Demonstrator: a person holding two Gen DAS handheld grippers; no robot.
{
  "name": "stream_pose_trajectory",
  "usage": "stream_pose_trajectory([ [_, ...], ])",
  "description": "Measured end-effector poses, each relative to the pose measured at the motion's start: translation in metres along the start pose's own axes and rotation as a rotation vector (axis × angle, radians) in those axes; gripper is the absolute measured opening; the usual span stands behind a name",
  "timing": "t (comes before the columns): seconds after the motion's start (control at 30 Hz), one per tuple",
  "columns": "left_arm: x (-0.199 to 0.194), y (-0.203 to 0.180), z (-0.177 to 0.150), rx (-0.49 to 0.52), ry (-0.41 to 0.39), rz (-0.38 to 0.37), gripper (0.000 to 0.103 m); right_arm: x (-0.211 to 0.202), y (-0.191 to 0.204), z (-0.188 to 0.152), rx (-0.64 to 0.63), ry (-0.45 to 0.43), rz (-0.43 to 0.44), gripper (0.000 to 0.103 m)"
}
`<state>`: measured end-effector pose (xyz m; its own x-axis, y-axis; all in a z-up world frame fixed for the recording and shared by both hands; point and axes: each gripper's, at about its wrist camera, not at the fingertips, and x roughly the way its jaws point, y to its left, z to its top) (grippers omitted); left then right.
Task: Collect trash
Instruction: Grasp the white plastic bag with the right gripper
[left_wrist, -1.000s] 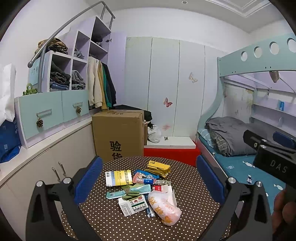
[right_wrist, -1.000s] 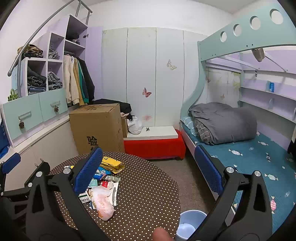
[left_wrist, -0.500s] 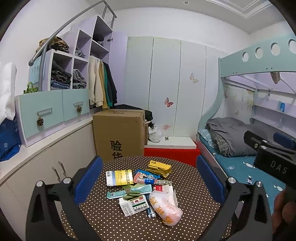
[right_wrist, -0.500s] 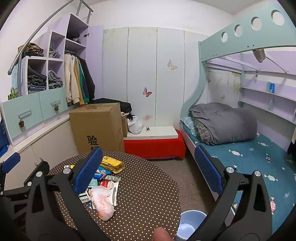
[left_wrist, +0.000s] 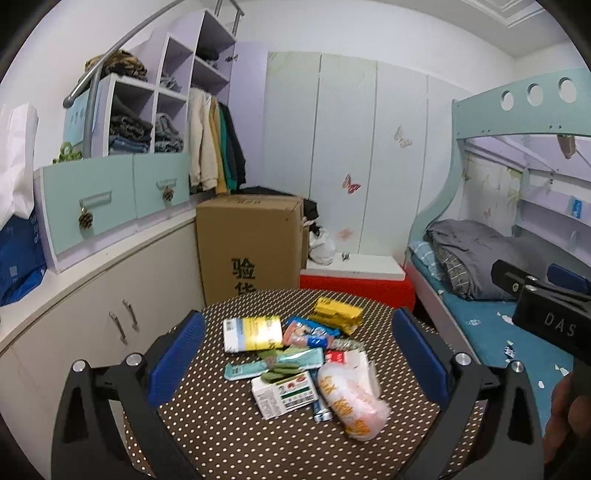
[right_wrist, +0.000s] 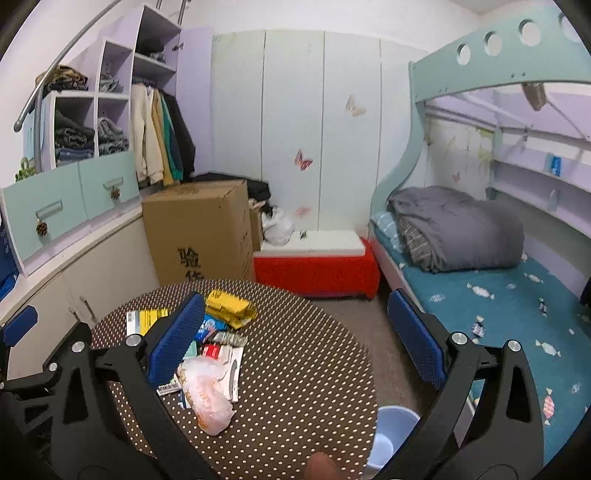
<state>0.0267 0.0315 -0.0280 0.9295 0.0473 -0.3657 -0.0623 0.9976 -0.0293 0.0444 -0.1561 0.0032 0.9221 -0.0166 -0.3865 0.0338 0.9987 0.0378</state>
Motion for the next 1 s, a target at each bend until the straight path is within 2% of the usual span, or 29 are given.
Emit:
stream_pose_trajectory([
  [0.27, 0.038, 0.031, -0.035, -0.031, 0.128, 0.065, 0.099, 0.067, 0.016, -0.041, -0.007, 0.200, 0.082, 0.097],
  [0.4, 0.053, 0.047, -0.050, -0.048, 0.184, 0.088, 0.099, 0.101, 0.034, -0.066, -0.040, 0.313, 0.155, 0.097],
  [0.6, 0.069, 0.063, -0.070, -0.056, 0.256, 0.102, 0.099, 0.127, 0.064, -0.096, -0.113, 0.422, 0.272, 0.096],
  [0.67, 0.073, 0.066, -0.074, -0.053, 0.276, 0.107, 0.099, 0.130, 0.077, -0.104, -0.168, 0.440, 0.301, 0.089],
  [0.73, 0.077, 0.069, -0.079, -0.056, 0.295, 0.111, 0.099, 0.133, 0.086, -0.109, -0.208, 0.461, 0.319, 0.071],
  [0.83, 0.083, 0.070, -0.083, -0.059, 0.320, 0.110, 0.099, 0.141, 0.097, -0.120, -0.260, 0.499, 0.333, 0.056],
  [0.9, 0.087, 0.070, -0.084, -0.056, 0.334, 0.105, 0.099, 0.143, 0.097, -0.121, -0.283, 0.489, 0.319, 0.050],
  [1.0, 0.094, 0.067, -0.086, -0.046, 0.354, 0.087, 0.099, 0.138, 0.081, -0.115, -0.228, 0.471, 0.344, 0.044],
])
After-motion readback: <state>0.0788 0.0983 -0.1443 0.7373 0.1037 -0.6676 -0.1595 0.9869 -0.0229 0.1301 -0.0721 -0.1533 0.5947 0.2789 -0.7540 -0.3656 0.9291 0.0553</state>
